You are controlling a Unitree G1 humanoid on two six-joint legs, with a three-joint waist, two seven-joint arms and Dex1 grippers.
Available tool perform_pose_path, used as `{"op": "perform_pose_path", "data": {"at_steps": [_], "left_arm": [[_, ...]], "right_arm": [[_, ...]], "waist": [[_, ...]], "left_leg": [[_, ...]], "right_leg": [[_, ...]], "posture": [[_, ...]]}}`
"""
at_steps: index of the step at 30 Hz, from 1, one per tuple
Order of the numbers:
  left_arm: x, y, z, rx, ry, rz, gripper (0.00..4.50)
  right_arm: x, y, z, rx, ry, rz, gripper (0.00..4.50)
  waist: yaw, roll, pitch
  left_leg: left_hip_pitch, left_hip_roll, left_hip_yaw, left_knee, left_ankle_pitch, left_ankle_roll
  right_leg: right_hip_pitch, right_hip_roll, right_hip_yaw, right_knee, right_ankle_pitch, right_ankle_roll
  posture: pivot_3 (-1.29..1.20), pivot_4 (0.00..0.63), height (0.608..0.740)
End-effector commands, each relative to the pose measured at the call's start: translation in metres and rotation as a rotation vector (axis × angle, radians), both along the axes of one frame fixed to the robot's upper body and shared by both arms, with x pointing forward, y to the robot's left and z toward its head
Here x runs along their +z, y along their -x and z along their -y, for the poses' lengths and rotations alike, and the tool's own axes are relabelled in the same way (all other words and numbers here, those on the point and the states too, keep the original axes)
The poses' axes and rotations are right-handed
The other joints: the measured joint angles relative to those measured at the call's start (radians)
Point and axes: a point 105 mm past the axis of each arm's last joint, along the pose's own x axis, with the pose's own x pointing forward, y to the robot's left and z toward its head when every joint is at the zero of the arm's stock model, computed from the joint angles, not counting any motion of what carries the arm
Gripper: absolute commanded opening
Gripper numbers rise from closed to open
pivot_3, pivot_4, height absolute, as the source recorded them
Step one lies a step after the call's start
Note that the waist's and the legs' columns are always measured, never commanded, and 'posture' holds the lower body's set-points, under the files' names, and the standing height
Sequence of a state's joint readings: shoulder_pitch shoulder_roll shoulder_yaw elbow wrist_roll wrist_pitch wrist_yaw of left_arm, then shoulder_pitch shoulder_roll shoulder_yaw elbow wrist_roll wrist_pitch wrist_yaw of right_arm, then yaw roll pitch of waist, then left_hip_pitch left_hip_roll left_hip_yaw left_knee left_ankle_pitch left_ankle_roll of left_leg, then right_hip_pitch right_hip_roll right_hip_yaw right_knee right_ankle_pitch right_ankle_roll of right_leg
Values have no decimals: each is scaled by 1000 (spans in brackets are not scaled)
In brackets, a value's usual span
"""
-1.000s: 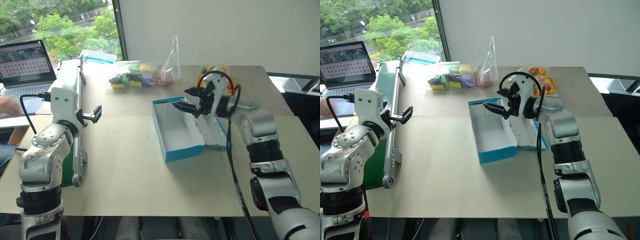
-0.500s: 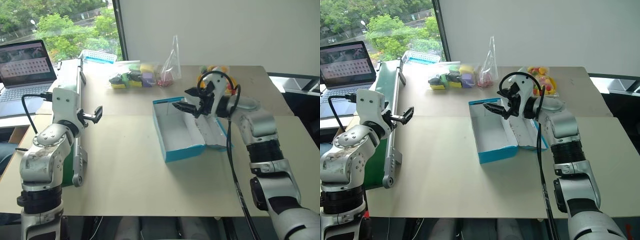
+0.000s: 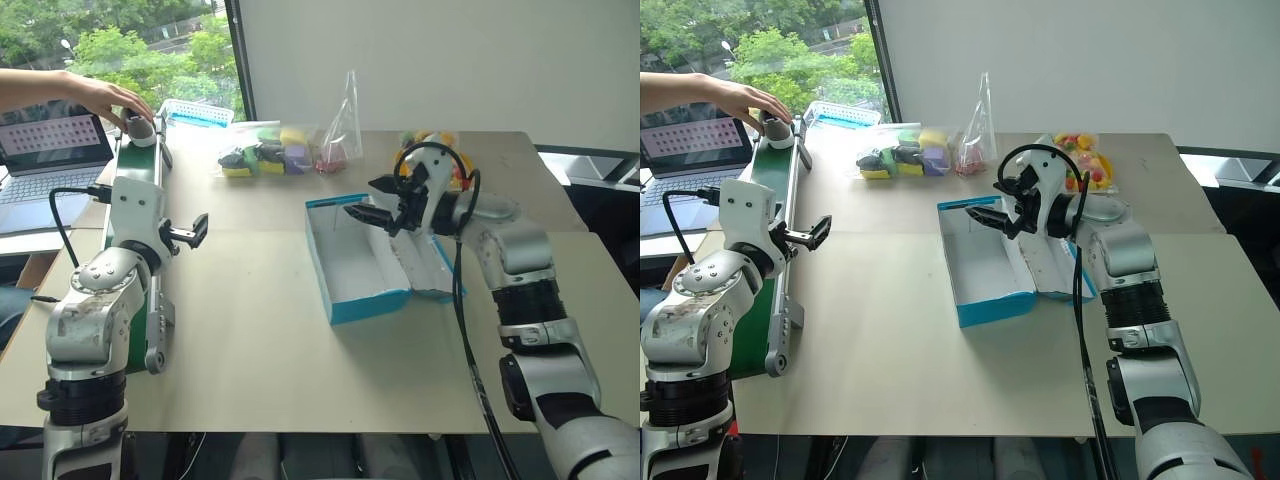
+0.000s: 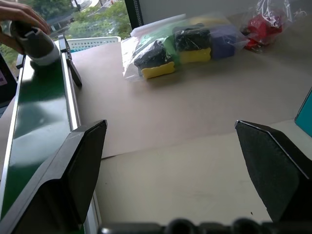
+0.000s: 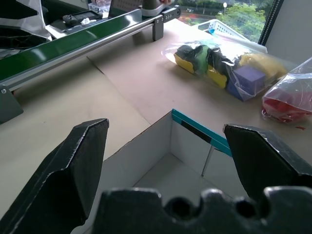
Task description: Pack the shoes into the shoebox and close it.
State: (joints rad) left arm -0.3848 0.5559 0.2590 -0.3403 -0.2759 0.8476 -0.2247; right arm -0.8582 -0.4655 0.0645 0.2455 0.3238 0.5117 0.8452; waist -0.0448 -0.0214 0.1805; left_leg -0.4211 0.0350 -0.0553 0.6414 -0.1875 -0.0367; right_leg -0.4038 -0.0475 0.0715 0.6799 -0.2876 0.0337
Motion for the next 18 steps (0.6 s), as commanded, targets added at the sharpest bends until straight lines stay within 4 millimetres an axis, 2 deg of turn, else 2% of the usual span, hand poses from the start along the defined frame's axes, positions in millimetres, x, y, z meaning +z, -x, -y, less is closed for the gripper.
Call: {"op": "perform_pose_path", "data": {"at_steps": [1, 9, 18], "left_arm": [[13, 1, 0, -1, -24, 62, 4500], [9, 1, -19, 115, 14, 62, 4500], [-2, 20, -73, 433, 81, 72, 4500]], "right_arm": [[18, 3, -5, 20, -4, 59, 4470], [15, 7, -15, 78, -27, 48, 4470], [-3, 22, -45, 250, -10, -31, 4470]], "waist": [[0, 0, 0], [0, 0, 0], [-1, 0, 0]], "left_leg": [[0, 0, 0, 0, 0, 0], [0, 0, 0, 0, 0, 0], [0, 0, 0, 0, 0, 0]], "right_leg": [[0, 0, 0, 0, 0, 0], [0, 0, 0, 0, 0, 0], [0, 0, 0, 0, 0, 0]], "posture": [[0, 150, 740], [0, 150, 740], [0, 150, 740]]}}
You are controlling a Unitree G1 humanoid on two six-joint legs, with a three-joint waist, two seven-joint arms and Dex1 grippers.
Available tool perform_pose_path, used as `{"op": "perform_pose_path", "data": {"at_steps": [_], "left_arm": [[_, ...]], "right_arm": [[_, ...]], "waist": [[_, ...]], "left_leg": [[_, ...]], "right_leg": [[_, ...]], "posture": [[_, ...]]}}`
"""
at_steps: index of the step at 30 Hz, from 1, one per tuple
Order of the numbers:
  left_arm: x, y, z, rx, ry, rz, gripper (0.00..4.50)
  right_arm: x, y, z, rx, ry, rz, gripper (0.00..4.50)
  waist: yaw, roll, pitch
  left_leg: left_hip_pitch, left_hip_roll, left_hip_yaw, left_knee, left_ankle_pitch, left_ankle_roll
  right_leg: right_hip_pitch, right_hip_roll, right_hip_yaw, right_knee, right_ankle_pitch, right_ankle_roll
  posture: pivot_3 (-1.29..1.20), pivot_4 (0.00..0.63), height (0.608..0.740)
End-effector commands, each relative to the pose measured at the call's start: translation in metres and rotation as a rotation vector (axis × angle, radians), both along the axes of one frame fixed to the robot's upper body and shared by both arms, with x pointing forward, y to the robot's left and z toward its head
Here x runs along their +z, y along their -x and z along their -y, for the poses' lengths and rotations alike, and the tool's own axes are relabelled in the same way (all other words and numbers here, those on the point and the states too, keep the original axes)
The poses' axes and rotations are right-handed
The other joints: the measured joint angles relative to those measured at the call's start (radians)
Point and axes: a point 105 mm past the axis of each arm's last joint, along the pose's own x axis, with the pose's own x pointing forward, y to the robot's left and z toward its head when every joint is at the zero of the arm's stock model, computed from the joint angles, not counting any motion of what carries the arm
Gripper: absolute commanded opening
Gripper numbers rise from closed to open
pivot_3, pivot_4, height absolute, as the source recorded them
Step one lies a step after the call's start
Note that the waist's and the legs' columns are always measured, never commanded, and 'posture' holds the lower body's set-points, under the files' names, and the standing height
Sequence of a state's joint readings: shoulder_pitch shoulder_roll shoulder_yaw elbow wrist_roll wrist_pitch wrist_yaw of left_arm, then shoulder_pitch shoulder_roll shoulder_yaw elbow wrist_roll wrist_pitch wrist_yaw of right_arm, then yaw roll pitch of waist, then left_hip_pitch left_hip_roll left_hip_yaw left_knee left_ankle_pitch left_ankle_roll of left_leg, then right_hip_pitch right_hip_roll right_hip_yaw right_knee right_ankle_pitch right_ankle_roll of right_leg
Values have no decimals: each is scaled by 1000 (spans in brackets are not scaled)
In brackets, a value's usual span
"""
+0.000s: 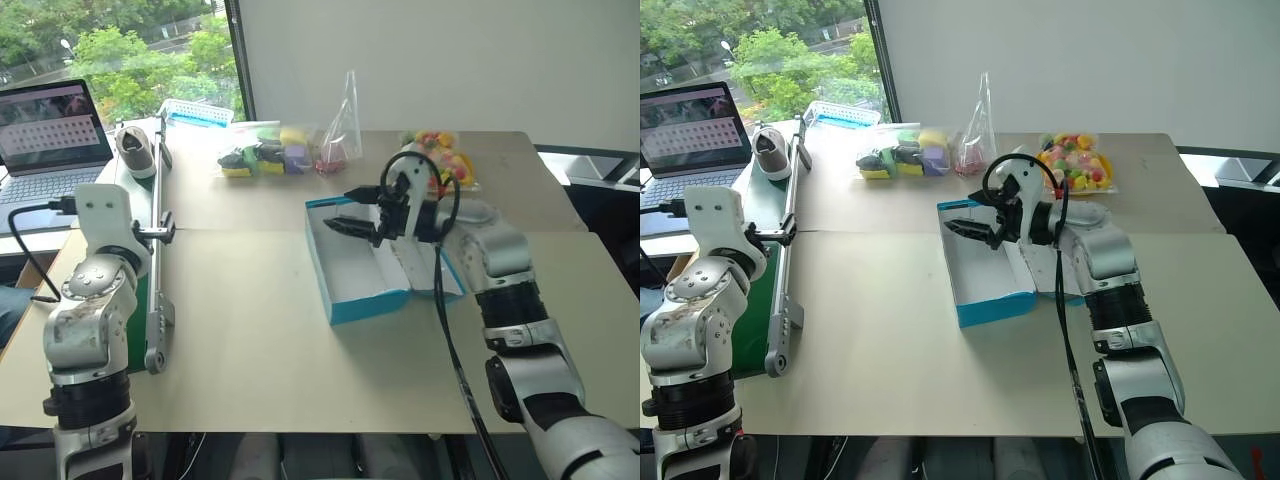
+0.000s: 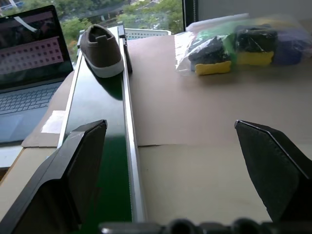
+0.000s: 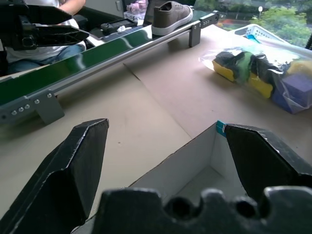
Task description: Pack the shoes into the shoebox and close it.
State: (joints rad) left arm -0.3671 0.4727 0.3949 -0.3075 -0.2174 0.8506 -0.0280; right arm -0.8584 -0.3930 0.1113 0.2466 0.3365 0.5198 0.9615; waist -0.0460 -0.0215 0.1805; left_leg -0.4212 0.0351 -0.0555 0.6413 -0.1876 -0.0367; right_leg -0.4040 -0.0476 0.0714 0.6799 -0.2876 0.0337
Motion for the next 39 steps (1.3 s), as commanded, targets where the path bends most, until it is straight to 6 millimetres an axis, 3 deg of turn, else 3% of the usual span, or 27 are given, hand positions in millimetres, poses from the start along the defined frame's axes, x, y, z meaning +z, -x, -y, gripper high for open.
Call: {"op": "perform_pose_path", "data": {"at_steps": [1, 8, 13, 18, 26, 31, 34, 37, 39], "left_arm": [[2, 15, -27, 130, 0, 20, 4500], [-13, 15, -50, 197, 70, 21, 4500], [-26, -6, -48, 180, 107, 2, 4500], [-22, -25, -41, 135, 112, 10, 4500], [-32, -31, -41, 133, 122, -24, 4500], [-53, -24, -50, 188, 183, -82, 4500], [-65, -22, -45, 168, 239, -106, 3835], [-58, -23, -39, 147, 233, -82, 2838], [-50, -25, -36, 130, 234, -53, 2517]], "right_arm": [[8, 6, -11, 61, 2, 26, 4470], [7, 15, -28, 128, -4, 10, 4470], [10, 22, -31, 162, -5, 7, 4470], [11, 25, -31, 156, -8, 12, 4470], [9, 26, -29, 127, -19, 8, 4470], [5, 25, -28, 113, 0, 10, 4470], [6, 22, -27, 96, 5, 22, 4500], [8, 20, -26, 83, 1, 27, 4500], [9, 20, -25, 78, 4, 30, 4500]], "waist": [[0, 0, 0], [6, 0, 0], [8, -1, 0], [7, -2, 0], [0, -2, 0], [3, -2, 0], [2, -2, 0], [3, -2, 0], [3, -2, 0]], "left_leg": [[0, 0, 0, 0, 0, 0], [0, 0, 0, 0, 0, 0], [0, 0, -1, 0, 0, 0], [-1, 0, -1, 0, 0, 0], [-1, 0, -1, -1, 0, 0], [-1, 0, -1, -1, 0, 0], [-1, 0, -1, -1, 0, 0], [0, 0, -1, -1, 0, 0], [1, 0, -1, -1, 0, 0]], "right_leg": [[0, 0, 0, 0, 0, 0], [0, 0, -1, 0, 0, 0], [0, 0, -1, 0, 0, 0], [-1, 0, -1, 0, 0, 0], [-1, 0, -1, 0, 0, 0], [-1, 0, -1, 0, 0, 0], [-1, -1, -1, 0, 0, 0], [-1, 0, -1, 1, 0, 0], [0, 0, -1, 1, 0, 0]], "posture": [[0, 150, 740], [0, 150, 740], [0, 150, 740], [0, 150, 740], [0, 150, 740], [0, 150, 740], [0, 150, 740], [0, 150, 740], [0, 150, 740]]}}
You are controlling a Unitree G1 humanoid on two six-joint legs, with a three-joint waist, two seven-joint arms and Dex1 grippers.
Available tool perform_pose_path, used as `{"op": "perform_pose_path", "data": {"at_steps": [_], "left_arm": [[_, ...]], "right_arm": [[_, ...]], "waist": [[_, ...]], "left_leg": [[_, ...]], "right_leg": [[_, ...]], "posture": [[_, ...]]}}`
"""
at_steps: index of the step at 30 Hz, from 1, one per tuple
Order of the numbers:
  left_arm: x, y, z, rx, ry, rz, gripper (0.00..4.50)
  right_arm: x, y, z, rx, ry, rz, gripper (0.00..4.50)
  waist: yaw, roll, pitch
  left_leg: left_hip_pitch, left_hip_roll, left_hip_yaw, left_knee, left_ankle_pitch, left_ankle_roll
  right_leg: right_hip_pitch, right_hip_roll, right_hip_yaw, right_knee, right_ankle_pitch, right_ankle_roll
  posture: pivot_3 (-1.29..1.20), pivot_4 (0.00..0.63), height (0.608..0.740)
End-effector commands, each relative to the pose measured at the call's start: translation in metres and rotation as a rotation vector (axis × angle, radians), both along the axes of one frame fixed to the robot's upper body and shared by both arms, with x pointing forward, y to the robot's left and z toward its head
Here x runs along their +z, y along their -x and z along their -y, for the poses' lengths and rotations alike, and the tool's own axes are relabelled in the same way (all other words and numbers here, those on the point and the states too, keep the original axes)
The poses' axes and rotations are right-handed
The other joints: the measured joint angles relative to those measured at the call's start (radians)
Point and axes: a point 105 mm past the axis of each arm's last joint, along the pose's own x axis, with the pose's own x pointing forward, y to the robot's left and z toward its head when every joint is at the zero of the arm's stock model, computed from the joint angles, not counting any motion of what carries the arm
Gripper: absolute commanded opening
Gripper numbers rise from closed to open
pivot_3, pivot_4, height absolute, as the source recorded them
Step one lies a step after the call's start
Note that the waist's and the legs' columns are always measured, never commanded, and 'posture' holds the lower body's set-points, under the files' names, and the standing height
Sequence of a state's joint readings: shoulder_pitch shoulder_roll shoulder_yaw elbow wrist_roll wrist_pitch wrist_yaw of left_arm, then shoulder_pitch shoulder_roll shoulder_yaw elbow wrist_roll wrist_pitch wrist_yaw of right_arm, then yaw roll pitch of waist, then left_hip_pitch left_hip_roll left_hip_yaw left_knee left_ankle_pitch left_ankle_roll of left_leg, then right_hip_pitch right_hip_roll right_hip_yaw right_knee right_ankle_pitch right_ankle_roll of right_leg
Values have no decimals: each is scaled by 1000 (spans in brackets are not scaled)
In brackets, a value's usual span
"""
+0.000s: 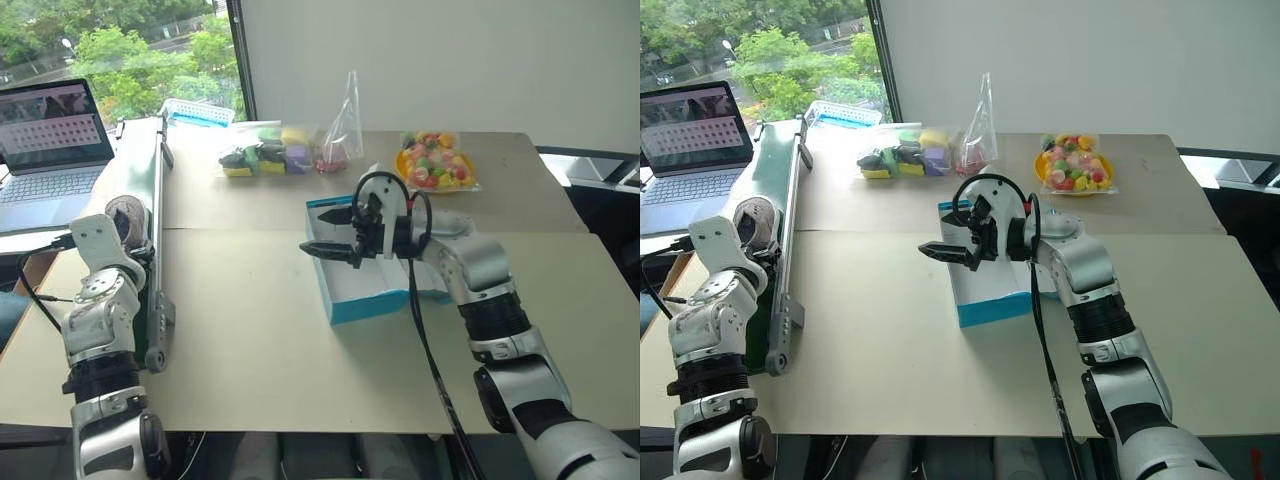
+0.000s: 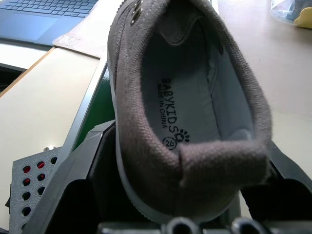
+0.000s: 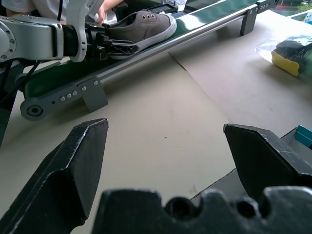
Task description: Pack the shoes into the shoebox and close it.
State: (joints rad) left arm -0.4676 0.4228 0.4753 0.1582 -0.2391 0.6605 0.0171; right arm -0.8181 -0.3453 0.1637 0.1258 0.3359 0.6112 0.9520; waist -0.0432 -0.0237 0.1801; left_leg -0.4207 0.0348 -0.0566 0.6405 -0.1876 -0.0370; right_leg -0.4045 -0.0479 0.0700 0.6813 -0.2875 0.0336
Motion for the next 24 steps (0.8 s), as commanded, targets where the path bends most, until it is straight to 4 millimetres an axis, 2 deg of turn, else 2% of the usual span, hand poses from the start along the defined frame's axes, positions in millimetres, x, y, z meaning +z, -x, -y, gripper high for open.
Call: {"op": "perform_pose_path", "data": {"at_steps": [1, 4, 6, 7, 11, 13, 16, 18, 20, 24], "left_arm": [[18, 0, 4, -15, -9, 67, 2398], [50, -3, 14, -56, -62, 185, 2292], [79, -6, 32, -126, -124, 283, 2292], [86, -6, 39, -149, -136, 309, 2292], [117, -8, 98, -352, -130, 436, 2292], [123, -8, 125, -429, -98, 470, 2292], [128, -8, 163, -497, -41, 489, 2292], [129, -5, 202, -606, -14, 492, 2292], [130, -1, 230, -685, 10, 498, 2292], [125, 4, 266, -793, 93, 483, 2292]], "right_arm": [[19, 0, 2, -5, -23, 69, 4500], [21, -1, 3, -12, -27, 70, 4500], [30, -5, 4, -42, -77, 55, 4500], [33, -7, 5, -54, -96, 47, 4500], [65, -21, 7, -140, -342, -99, 4500], [75, -24, 7, -138, -465, -226, 4500], [77, -28, 7, -148, -601, -423, 4500], [77, -31, 8, -162, -656, -502, 4500], [80, -32, 9, -167, -690, -545, 4500], [79, -32, 11, -199, -659, -541, 4500]], "waist": [[1, 0, 0], [3, -1, 0], [3, -3, 1], [3, -4, 2], [4, -5, 2], [6, -5, 2], [6, -5, 2], [6, -5, 2], [5, -5, 2], [1, -5, 2]], "left_leg": [[0, 0, 0, 0, 0, 0], [0, 0, 0, 0, 0, 0], [-1, 0, 0, 0, 0, 0], [-2, 0, 0, 0, 0, 0], [-4, 0, 0, 0, 0, 0], [-4, 0, 0, 0, 0, -1], [-3, -1, 0, 0, 0, 0], [-3, -1, 0, -1, 0, 0], [-4, -1, 0, -1, 0, 0], [-5, -1, 0, -1, 0, 0]], "right_leg": [[0, 0, 0, 0, 0, 0], [0, 0, 0, 0, 0, 0], [-1, 0, 0, -1, 0, 0], [-1, 0, 0, -1, 0, 0], [-2, -1, 0, -2, 0, 0], [-2, -1, 0, -1, 0, 0], [-1, -1, 0, -1, 0, 0], [-1, -1, 0, -1, 0, 0], [-2, -1, 0, -2, 0, 0], [-2, -1, 0, -2, 0, 0]], "posture": [[0, 150, 740], [0, 150, 740], [0, 150, 740], [0, 150, 740], [0, 150, 740], [0, 150, 740], [0, 150, 740], [0, 150, 740], [0, 150, 740], [0, 150, 740]]}}
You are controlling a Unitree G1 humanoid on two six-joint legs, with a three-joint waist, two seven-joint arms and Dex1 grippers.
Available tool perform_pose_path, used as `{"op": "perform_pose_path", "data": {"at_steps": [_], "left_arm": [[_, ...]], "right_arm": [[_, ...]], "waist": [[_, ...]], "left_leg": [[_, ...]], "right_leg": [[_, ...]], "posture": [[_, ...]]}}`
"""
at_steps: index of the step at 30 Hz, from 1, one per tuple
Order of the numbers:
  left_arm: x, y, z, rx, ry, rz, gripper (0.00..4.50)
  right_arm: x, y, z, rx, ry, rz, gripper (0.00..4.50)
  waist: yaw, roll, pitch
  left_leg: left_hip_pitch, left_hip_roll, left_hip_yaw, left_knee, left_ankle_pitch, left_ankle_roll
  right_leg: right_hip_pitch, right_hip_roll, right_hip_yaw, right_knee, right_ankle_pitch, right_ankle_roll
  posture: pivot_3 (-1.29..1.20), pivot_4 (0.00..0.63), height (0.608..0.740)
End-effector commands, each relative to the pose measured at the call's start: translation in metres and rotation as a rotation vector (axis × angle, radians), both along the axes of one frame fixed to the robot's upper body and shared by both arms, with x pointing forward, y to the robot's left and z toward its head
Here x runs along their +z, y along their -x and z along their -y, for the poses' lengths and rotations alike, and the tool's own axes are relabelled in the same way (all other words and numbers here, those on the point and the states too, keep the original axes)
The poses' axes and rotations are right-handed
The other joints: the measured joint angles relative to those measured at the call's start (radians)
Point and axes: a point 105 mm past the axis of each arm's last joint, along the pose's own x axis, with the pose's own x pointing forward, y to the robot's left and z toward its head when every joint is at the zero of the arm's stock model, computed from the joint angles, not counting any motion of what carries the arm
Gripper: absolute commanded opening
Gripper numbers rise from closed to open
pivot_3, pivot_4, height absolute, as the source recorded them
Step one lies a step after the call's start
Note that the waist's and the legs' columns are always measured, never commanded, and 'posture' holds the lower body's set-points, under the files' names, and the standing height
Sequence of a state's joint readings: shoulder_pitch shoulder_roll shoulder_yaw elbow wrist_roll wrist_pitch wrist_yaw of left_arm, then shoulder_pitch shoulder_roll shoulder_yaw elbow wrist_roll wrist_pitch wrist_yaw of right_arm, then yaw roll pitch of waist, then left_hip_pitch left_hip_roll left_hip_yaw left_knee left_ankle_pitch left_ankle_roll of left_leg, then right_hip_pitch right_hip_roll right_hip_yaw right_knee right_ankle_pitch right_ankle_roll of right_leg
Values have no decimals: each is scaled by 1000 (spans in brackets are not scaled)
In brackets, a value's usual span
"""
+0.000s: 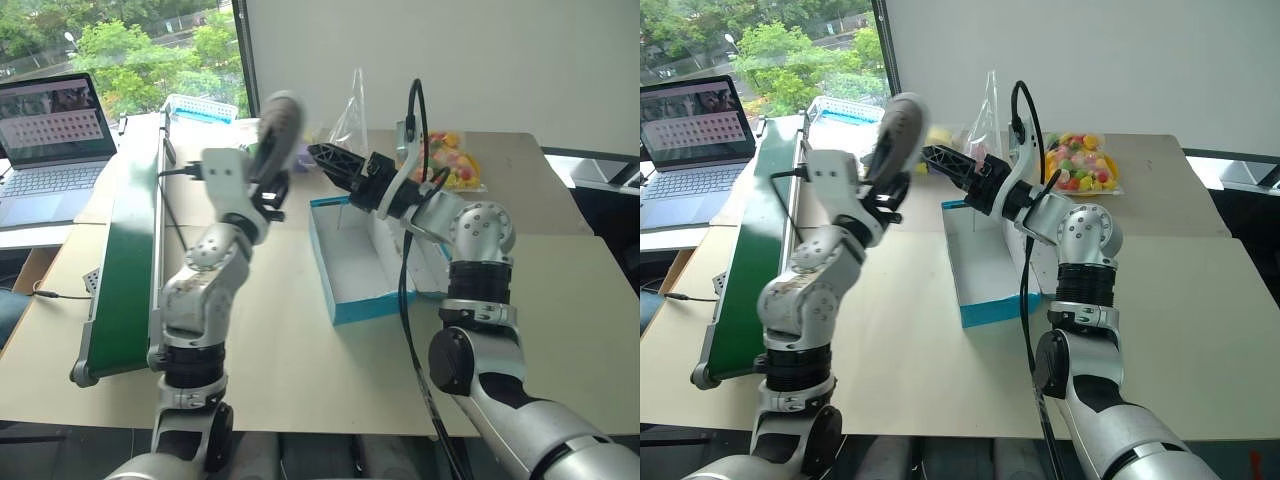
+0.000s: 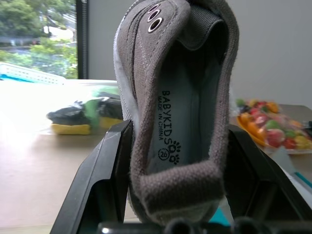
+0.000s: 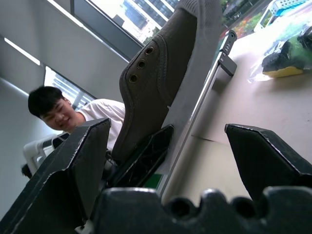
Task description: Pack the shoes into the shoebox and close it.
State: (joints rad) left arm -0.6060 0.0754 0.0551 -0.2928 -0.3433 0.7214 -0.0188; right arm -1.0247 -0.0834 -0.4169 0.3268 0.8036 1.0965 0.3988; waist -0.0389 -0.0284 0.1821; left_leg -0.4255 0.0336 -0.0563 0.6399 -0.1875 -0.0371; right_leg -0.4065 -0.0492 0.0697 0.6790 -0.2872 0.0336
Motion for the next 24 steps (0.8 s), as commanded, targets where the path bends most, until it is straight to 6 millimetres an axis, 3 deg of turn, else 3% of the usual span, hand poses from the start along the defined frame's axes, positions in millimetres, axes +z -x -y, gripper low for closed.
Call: {"op": "perform_pose_path", "data": {"at_steps": [1, 4, 7, 16, 23, 24], "left_arm": [[21, 13, 34, -119, 37, 69, 2292], [18, 19, 58, -204, 55, 47, 2292], [17, 23, 68, -248, 64, 34, 2292], [13, 24, 57, -243, 61, -8, 2292], [4, 30, 58, -282, 34, -55, 2279], [3, 30, 58, -286, 40, -63, 2279]], "right_arm": [[21, 4, 1, -4, 6, 61, 4500], [19, 2, 6, -30, 9, 60, 4500], [22, -1, 13, -72, 1, 68, 4500], [25, -11, 33, -170, -21, 71, 4500], [29, -16, 33, -188, -38, 82, 2532], [29, -16, 33, -185, -40, 82, 2028]], "waist": [[-5, 0, 0], [-8, 0, 0], [-8, 0, 0], [-6, 0, 0], [-6, 0, 0], [-5, 0, 0]], "left_leg": [[0, 0, 0, 0, 0, 0], [1, 0, 1, 0, 0, 0], [1, 0, 1, 0, 0, 0], [0, 0, 1, 0, 0, 0], [1, 0, 1, 0, 0, 0], [1, 0, 1, 0, 0, 0]], "right_leg": [[0, 0, 0, 0, 0, 0], [0, 1, 1, 0, 0, 0], [0, 1, 1, 0, 0, 0], [0, 1, 1, -1, 0, 0], [0, 1, 1, -1, 0, 0], [0, 1, 1, -1, 0, 0]], "posture": [[0, 150, 740], [0, 150, 740], [0, 150, 740], [0, 150, 740], [0, 150, 740], [0, 150, 740]]}}
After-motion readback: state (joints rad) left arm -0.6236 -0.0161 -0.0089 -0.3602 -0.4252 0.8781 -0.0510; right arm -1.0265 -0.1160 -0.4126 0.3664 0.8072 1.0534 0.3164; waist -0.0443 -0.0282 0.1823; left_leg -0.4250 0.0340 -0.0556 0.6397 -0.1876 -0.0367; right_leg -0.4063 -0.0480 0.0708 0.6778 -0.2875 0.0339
